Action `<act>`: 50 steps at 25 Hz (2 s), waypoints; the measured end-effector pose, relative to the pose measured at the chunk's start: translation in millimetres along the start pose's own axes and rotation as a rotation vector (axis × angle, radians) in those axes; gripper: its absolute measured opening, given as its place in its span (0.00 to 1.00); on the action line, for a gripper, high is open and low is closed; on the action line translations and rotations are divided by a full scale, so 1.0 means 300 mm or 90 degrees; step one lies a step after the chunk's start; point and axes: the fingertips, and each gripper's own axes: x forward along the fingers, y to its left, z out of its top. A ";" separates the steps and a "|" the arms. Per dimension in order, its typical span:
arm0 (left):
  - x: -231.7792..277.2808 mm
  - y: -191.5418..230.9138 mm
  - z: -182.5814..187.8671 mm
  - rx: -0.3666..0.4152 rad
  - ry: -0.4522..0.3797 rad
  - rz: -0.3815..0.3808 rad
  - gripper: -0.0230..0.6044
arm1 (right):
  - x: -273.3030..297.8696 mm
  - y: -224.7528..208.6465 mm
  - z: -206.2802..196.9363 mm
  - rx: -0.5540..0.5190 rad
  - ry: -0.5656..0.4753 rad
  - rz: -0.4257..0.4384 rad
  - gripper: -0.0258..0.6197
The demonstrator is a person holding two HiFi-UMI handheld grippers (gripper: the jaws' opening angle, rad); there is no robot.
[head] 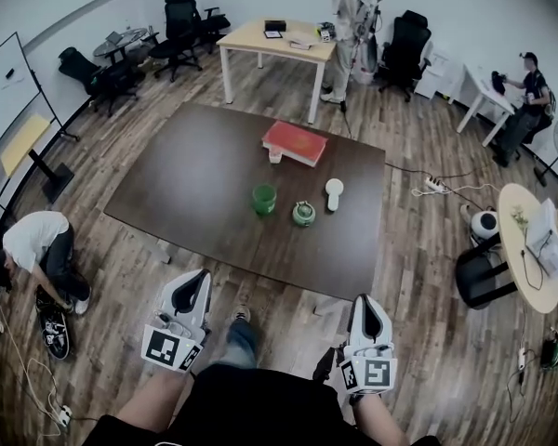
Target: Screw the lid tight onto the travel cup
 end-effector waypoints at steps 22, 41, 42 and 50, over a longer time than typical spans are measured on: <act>0.797 0.556 -0.198 -0.059 -0.048 -0.126 0.04 | 0.847 -0.037 0.071 -0.062 0.001 -0.100 0.05; 0.983 0.421 -0.242 -0.029 -0.072 -0.145 0.97 | 1.038 -0.151 0.043 -0.052 0.007 0.019 0.88; 0.983 0.423 -0.257 -0.027 -0.062 -0.143 0.97 | 1.055 -0.141 0.025 -0.049 0.019 0.036 0.97; 1.000 0.440 -0.461 -0.049 0.053 -0.142 0.97 | 1.083 -0.157 0.013 -0.074 0.056 0.026 0.97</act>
